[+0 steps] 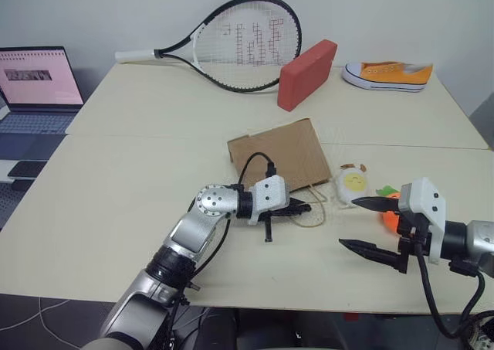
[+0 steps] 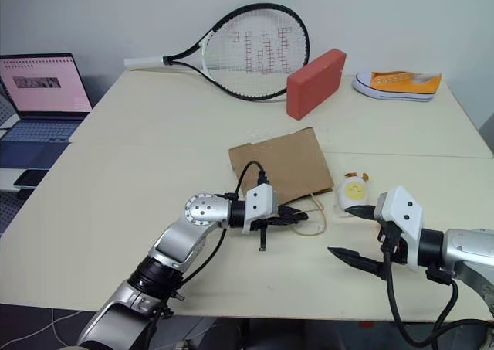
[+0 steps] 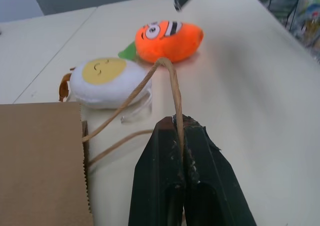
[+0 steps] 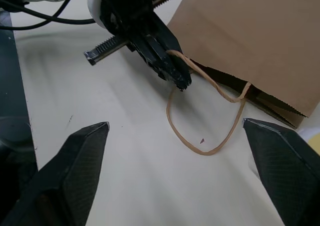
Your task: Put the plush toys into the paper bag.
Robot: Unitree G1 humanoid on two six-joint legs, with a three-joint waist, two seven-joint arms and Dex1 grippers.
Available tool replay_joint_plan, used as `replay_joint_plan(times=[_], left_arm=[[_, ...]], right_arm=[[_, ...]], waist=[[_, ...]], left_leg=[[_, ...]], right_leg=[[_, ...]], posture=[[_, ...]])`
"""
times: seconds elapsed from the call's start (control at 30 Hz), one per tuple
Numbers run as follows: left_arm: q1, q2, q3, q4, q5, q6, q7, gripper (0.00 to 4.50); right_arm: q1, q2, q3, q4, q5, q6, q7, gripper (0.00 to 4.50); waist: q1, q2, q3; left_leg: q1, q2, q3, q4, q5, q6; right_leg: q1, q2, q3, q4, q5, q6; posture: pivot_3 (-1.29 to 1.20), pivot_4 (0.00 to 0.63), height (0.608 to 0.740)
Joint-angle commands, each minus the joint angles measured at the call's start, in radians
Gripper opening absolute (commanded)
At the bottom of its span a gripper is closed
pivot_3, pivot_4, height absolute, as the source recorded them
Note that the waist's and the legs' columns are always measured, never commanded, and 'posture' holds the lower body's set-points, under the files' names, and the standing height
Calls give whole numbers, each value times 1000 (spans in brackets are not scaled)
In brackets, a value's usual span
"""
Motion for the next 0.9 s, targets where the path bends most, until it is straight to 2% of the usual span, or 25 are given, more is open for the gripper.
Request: replay_joint_plan(times=[0.03,0.2,0.3,0.33,0.4,0.6,0.9], left_arm=[[-54,-1,84,-120,-131,155,8,0],[-91,19,153,-208,-264,342,25,0],[-107,16,191,-225,-327,424,49,0],[-110,16,198,-227,-341,442,57,0],[-109,18,206,-233,-361,466,68,0],[-99,16,209,-258,-383,498,103,0],[-105,11,253,-275,-453,559,166,0]], right_arm=[[6,27,-5,-22,12,1,-38,3255],[3,101,86,-25,-30,-25,-108,1410],[-68,177,174,5,-75,-35,-180,242],[-99,208,208,23,-97,-42,-203,33],[-154,258,273,62,-145,-63,-235,33],[-298,402,422,191,-281,-97,-331,33],[-368,599,528,416,-461,-232,-443,33]], waist=[[0,0,0],[-1,0,0],[-5,0,0],[-4,0,0],[-4,0,0],[-3,0,0],[-4,0,0]], left_leg=[[0,0,-1,0,0,0],[-1,0,-2,1,0,0],[-1,0,-2,1,0,0],[-1,0,-2,1,0,0],[0,1,-2,2,0,0],[-2,0,-4,2,0,0],[-3,0,-8,1,0,0]], right_leg=[[0,0,0,0,0,0],[0,1,0,0,0,0],[0,1,0,0,0,0],[0,1,0,0,0,0],[0,2,0,0,-3,-5],[0,2,0,0,-3,-5],[-1,2,-3,0,-1,-2]], posture=[[0,150,740],[0,150,740],[0,150,740],[0,150,740],[0,150,740],[0,150,740],[0,150,740]])
